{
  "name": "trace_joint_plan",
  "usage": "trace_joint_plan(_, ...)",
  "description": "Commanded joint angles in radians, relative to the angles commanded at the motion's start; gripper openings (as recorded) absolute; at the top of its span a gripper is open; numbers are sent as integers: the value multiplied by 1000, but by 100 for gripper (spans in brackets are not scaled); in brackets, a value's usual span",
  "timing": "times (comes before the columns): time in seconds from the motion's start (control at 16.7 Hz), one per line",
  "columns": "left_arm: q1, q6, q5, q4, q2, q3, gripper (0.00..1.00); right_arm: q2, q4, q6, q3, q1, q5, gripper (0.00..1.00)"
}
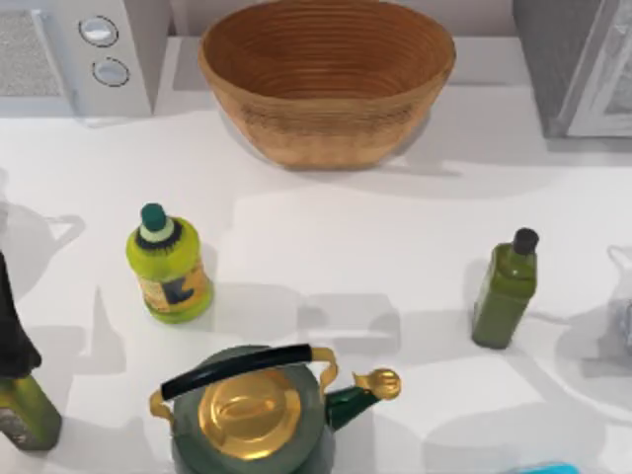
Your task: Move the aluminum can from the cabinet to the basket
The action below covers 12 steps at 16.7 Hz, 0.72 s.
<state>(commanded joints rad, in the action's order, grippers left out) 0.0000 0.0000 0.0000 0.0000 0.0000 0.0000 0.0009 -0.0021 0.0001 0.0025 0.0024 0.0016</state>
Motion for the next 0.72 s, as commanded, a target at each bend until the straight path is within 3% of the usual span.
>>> trace_joint_plan(0.42, 0, 0, 0, 0, 0, 0, 100, 14, 1, 2, 0, 8, -1, 0)
trace_joint_plan(0.72, 0, 0, 0, 0, 0, 0, 100, 199, 46, 12, 155, 111, 15, 0)
